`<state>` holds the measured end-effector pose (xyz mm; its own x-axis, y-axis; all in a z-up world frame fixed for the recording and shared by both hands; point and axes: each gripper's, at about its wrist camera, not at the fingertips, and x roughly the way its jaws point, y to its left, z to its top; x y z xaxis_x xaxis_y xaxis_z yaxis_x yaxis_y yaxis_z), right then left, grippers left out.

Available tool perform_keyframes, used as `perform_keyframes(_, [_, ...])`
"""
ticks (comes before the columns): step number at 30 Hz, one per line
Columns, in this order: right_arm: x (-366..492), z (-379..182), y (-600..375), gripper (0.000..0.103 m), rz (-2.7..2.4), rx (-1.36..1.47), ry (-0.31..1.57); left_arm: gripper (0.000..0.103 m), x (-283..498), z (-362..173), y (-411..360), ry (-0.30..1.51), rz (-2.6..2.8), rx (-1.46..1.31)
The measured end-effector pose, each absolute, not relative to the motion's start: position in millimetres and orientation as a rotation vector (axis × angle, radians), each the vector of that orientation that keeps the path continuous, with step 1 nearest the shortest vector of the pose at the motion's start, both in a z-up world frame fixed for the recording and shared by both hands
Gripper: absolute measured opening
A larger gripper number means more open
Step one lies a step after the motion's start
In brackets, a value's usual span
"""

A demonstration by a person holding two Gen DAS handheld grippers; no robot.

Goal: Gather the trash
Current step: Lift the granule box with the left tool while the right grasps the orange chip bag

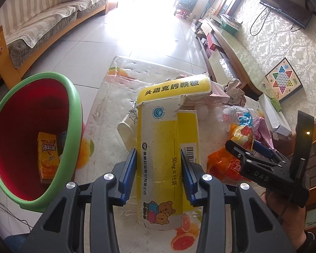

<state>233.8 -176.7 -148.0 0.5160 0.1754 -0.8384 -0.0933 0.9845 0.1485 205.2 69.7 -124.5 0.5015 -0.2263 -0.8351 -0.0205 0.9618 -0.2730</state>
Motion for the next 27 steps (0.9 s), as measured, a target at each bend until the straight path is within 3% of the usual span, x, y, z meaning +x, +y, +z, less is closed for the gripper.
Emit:
perform_keyframes(3, [237,-157,-170,0.085,0.136,0.061,1.041,0.038,204,-121,79,1.028,-0.129,-0.279])
perform_keyframes(12, [231,-153,-162,0.068,0.151,0.028,1.054,0.038,198,-118,90,1.007,-0.128,-0.325])
perform_keyframes(27, [179,-66,-165,0.065,0.241,0.033,0.890,0.038,164,-84,103,0.947,-0.080,-0.279])
